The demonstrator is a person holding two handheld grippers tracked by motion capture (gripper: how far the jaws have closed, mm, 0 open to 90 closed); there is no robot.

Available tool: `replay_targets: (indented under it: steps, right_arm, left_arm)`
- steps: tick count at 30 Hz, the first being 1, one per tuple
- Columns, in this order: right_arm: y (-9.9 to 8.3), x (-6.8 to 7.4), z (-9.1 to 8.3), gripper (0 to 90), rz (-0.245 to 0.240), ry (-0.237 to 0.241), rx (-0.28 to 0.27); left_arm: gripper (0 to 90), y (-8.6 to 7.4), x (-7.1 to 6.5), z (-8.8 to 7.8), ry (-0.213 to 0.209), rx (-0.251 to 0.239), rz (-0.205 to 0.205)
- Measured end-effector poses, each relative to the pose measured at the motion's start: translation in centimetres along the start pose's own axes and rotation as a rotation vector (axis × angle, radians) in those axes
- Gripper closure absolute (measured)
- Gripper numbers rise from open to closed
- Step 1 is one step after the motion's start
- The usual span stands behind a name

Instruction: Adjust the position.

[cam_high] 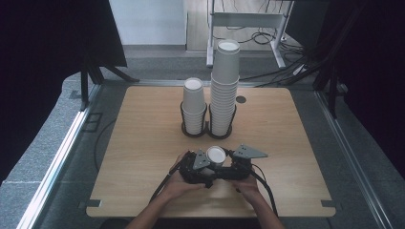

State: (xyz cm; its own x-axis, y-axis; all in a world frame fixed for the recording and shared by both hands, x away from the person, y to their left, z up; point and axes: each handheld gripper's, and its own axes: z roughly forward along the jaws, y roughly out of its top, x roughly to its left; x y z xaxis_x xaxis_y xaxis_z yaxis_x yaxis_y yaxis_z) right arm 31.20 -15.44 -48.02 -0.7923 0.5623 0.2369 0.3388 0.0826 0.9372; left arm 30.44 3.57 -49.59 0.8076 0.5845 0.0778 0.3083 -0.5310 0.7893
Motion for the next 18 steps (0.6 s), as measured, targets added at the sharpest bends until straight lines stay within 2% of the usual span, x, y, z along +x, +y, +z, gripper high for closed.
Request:
replay_targets:
  steps: [3, 6, 7, 11, 14, 18]
  right_arm:
    - [0.09, -0.11, -0.16, 23.3, 0.019, 0.001, -0.009]
    - [0.2, -0.38, -0.45, 23.5, 0.064, 0.021, -0.043]
    - [0.26, -0.52, -0.58, 23.5, 0.089, 0.036, -0.058]
    - [0.29, -0.88, -0.85, 23.5, 0.139, 0.061, -0.088]
    - [0.23, -0.97, -0.84, 23.5, 0.15, 0.065, -0.091]
    - [0.2, -0.81, -0.77, 23.3, 0.132, 0.059, -0.082]
  left_arm:
    - [8.6, 0.2, -0.18, 0.05, 0.025, 0.009, 0.001]
    - [3.8, 0.24, -0.17, 0.25, 0.036, 0.03, -0.002]
    - [4.2, 0.22, -0.14, 0.29, 0.039, 0.034, -0.002]
    - [4.1, 0.2, -0.13, 0.12, 0.029, 0.017, 0.006]
    - [5.8, 0.22, -0.2, 0.07, 0.032, 0.019, 0.016]
    - [7.0, 0.14, -0.24, 0.15, 0.031, 0.022, 0.022]
